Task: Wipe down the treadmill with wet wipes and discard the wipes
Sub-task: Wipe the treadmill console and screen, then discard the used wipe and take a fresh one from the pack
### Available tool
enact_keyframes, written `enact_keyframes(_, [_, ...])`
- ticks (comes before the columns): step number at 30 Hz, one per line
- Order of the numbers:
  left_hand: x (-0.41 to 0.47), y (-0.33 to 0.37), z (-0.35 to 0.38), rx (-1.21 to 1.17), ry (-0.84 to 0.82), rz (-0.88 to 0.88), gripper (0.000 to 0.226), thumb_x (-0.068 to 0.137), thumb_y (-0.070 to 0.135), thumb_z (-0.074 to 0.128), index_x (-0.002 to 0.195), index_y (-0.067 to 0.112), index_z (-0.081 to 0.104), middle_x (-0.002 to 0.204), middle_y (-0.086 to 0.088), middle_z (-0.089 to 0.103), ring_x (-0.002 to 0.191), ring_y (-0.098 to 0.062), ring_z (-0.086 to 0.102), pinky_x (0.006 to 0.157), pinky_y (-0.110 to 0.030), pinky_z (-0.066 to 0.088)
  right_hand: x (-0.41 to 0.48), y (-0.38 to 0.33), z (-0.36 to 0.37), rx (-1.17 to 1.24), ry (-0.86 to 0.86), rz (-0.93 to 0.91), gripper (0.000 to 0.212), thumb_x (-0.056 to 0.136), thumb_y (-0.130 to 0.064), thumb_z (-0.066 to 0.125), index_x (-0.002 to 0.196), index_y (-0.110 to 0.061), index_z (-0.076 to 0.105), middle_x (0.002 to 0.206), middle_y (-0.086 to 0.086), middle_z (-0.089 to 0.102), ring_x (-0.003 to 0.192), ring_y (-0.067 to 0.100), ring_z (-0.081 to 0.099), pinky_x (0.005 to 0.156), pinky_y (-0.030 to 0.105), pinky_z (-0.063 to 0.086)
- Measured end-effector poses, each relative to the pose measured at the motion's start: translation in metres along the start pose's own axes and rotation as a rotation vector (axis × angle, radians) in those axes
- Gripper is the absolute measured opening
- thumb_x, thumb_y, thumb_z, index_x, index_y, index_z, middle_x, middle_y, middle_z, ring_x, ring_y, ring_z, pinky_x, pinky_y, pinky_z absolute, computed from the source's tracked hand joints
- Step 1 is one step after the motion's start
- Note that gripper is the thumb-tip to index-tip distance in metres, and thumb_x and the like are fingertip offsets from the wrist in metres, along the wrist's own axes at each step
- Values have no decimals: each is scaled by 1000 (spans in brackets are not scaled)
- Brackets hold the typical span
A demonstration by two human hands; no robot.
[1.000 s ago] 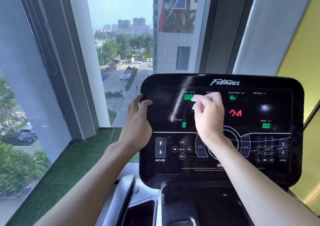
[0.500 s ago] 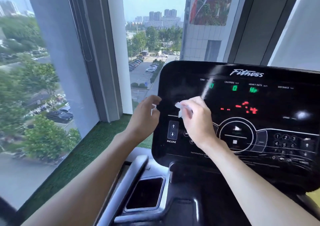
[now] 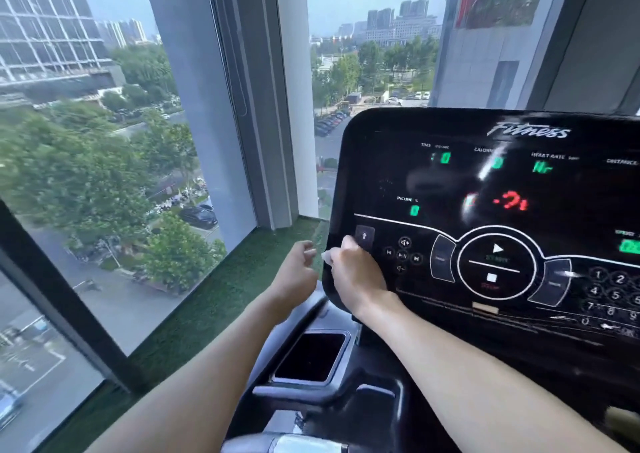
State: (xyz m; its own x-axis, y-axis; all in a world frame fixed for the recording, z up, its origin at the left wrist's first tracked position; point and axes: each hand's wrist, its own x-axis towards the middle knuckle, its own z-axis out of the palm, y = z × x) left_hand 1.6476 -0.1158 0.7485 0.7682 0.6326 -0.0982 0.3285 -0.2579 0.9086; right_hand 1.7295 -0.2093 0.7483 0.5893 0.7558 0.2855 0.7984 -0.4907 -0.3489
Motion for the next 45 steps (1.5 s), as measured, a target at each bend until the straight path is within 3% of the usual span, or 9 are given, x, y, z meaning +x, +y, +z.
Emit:
enact_keyframes(5, [10,-9,5,-36,-21,-36,64,85,-14,34,143,12,38,130,-7,59,118,-20,54,100,-33,42,10,-7,34,-9,-85,54,34,91,3,50,120,-11,64,89,-1,41,79,29,60,56,28,34])
enact_keyframes(8, [8,-16,-1,-142,25,-84,48,90,-9,41,134,9,48,116,-6,64,99,-19,60,84,-31,47,10,-11,42,121,-150,82,22,95,-4,45,103,-7,65,76,-7,35,79,20,50,54,20,34])
enact_keyframes(10, [4,-14,-9,-236,82,-112,34,93,-4,43,123,9,56,106,-7,66,88,-17,60,76,-30,49,6,-15,35,196,-122,57,21,94,-6,47,80,-7,62,83,1,41,77,26,54,65,33,48])
enact_keyframes(12, [-1,-9,-17,-304,108,-141,27,97,6,41,115,12,60,103,-10,67,84,-20,61,73,-34,50,4,-19,24,302,-50,32,24,98,-13,50,83,-4,67,91,7,50,78,27,58,73,39,52])
enact_keyframes(16, [-20,5,-23,-330,52,-79,21,101,24,50,108,10,64,90,-8,68,70,-22,67,72,-39,56,3,-36,-5,650,88,108,10,96,-12,57,92,-12,67,88,3,64,74,13,61,64,20,47])
enact_keyframes(28, [-141,-10,-102,-467,418,23,35,95,35,61,111,4,62,103,-19,73,82,-26,69,81,-47,57,-49,-139,-17,932,-167,-82,30,96,-28,66,118,-8,63,105,4,66,93,15,63,79,28,56])
enact_keyframes(32, [-208,-38,-156,-455,561,6,40,97,35,57,110,-1,66,106,-20,72,88,-29,69,82,-44,58,-78,-207,-4,886,-292,-253,11,94,-18,69,88,-9,68,76,-3,66,63,5,57,55,16,43])
enact_keyframes(36, [-309,-78,-211,-492,781,-37,22,102,28,52,99,8,61,102,-17,69,91,-30,67,78,-43,57,-129,-306,10,921,-451,-367,11,97,-10,62,102,-2,67,85,4,66,71,8,58,52,9,45])
enact_keyframes(45, [-651,-173,-308,-483,1285,-174,11,100,6,54,103,17,55,82,-8,61,62,-16,58,59,-29,52,-376,-552,51,985,-763,-716,2,97,-10,63,96,-11,61,78,9,62,71,20,56,62,31,46])
